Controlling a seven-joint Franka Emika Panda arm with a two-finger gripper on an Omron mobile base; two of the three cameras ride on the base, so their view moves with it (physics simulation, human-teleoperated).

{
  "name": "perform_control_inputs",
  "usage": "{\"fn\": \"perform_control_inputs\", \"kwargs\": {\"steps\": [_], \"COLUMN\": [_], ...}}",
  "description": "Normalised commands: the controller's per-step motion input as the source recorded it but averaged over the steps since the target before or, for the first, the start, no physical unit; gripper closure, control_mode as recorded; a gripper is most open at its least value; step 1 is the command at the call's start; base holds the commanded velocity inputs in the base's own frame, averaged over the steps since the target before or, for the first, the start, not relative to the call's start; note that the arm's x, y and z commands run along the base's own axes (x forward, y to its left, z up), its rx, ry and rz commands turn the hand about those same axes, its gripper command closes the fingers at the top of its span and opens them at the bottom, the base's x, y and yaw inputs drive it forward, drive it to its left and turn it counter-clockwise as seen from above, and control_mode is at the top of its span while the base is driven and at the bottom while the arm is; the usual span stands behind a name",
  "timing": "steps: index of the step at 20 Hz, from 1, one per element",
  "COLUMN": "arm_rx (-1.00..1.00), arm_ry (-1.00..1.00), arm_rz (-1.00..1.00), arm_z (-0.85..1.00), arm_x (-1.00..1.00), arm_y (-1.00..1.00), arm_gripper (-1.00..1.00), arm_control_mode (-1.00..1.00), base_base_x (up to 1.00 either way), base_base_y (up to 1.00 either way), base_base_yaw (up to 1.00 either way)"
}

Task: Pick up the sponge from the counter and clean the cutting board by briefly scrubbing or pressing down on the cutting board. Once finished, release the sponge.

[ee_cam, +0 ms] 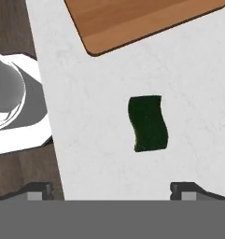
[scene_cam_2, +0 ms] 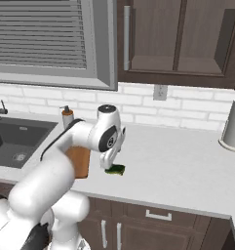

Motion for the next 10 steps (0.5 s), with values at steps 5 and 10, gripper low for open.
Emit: {"fn": "perform_control_inputs", "kwargs": {"steps": [5, 10], "arm_rx": [0.0, 0.0], "arm_ry": [-0.23, -0.34], "arm_rz": [0.08, 0.09], "arm_z": [0.24, 0.01], "arm_x": [-0.33, -0.38], "arm_y": [-0.07, -0.19], "arm_gripper": [-1.0, -1.0], "arm_control_mode": [-1.0, -1.0], "base_base_x": [0.0, 0.0], "base_base_y": [0.0, 0.0], "base_base_yaw": [0.0, 0.0]}}
